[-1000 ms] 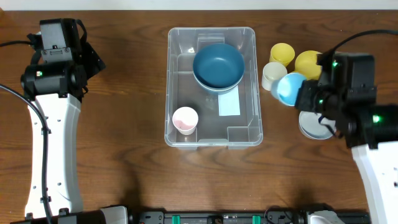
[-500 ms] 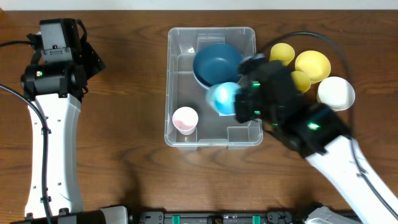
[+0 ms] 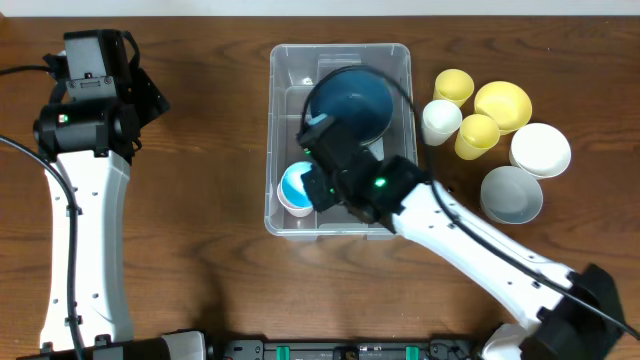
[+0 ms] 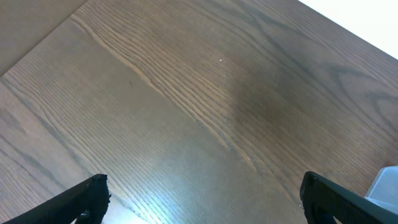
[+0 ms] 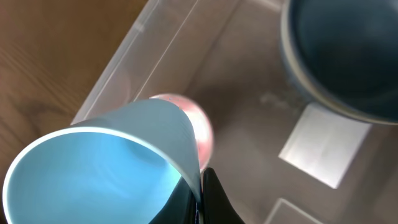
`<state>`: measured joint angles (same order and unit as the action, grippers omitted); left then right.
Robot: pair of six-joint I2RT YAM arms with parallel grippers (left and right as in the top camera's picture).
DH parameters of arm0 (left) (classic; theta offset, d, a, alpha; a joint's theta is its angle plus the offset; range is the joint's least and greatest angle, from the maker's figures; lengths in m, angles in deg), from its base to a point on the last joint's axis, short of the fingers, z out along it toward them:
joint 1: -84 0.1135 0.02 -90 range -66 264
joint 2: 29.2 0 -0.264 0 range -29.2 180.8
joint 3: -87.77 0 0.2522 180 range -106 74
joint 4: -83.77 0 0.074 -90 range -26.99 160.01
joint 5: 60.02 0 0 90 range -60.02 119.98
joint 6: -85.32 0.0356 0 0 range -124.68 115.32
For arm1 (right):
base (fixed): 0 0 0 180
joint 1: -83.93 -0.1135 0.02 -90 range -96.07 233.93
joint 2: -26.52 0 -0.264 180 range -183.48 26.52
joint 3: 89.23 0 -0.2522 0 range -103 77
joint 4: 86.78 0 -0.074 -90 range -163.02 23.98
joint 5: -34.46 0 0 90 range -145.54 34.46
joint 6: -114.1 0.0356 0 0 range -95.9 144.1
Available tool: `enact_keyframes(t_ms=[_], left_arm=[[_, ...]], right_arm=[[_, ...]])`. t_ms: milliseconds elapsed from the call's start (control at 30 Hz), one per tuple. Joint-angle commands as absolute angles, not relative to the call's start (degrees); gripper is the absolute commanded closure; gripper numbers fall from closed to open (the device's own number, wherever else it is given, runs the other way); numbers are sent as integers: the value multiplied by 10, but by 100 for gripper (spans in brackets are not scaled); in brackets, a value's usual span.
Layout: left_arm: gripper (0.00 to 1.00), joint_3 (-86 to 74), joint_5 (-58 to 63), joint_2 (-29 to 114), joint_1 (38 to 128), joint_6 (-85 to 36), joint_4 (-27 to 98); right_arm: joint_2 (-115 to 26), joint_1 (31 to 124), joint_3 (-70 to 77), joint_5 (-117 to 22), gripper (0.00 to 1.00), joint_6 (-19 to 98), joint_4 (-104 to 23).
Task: Pack container
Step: 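Drop the blue cup into the pink cup and withdraw right gripper, then position the right gripper over the yellow cup and grasp its rim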
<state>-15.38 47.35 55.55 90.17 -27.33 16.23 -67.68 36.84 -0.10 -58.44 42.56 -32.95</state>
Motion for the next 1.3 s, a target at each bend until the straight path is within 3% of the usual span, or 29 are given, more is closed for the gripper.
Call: enact_keyframes(t_ms=[0,100,133,200,300,467,733,1000,1267], left_arm=[[2,-163,486,555,904,-276,161],[2,-163,486,555,904,-276,161],[2,-163,486,555,904,-276,161],[2,-163,486,555,904,-276,161],[2,-163,486,555,904,-276,161],[2,-163,486,555,904,-276,161],[2,-163,486,555,904,-276,161],[2,-163,486,555,904,-276,161],[2,-163,486,555,904,-276,161]], right_arm=[[-684,363,-9,-592,98,434,-329],[-685,363,-9,-592,96,434,-325],[-685,363,-9,-592,85,434,-325],[-685,363,-9,-592,48,434,-325],[-685,363,-9,-592,34,433,-326],[-676,371,-11,-608,28,403,-329],[-590,454,-59,-693,28,435,-217],[-481,678,-60,-697,23,449,-129],[-492,901,-39,-618,17,421,-112]])
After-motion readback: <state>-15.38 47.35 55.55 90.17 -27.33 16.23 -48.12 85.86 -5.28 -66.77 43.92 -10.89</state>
